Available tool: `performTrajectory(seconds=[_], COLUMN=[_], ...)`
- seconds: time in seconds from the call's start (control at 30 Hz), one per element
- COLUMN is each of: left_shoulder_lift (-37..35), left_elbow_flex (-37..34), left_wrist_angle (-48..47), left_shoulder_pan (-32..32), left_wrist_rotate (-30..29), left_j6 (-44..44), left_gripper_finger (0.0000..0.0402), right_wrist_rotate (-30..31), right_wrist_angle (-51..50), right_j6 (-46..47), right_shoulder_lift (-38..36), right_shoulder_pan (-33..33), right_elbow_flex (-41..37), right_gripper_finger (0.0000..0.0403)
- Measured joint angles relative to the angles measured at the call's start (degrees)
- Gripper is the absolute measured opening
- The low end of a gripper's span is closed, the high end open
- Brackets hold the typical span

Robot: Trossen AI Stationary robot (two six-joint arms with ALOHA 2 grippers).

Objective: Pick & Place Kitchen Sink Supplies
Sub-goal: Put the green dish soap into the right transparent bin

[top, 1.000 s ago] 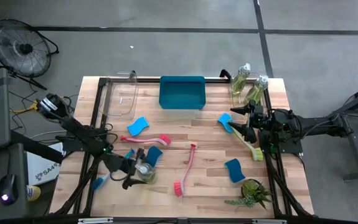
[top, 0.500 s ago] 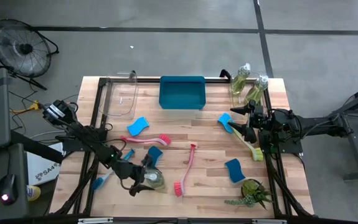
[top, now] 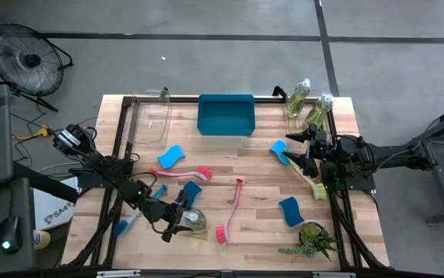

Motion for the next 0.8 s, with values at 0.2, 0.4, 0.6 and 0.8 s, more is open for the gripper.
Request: performTrajectory(seconds=[0.2,0.4,0.6,0.8], left_shoulder_lift=[0.00,0.00,0.00,0.04], left_elbow_flex=[-0.02,-0.02,-0.04,2.30], left_wrist_angle=[0.04,0.22,0.59,-2.40], left_shoulder_pan=[-0.02,-0.02,-0.02,-0.04], left_wrist_rotate=[-0.68,-1.20,-1.51,-1.91], left_j6=[-1.57,-1.99,-2.01,-0.51], left_gripper_finger=[0.0242,0.0241,0.0241,0.0226], right_wrist_rotate=[0.00,0.00,-0.01,-0.02], right_wrist_angle=[0.01,-0.01,0.00,-0.01], right_j6=[-0.02,-0.02,-0.02,-0.02], right_shoulder_lift=[0.00,0.01,-0.01,-0.01], right_shoulder_pan=[-0.02,0.00,-0.01,-0.02], right_elbow_flex=[0.00,0.00,0.00,0.00], right_gripper_finger=[0.0339,0.0339,0.0339,0.0339])
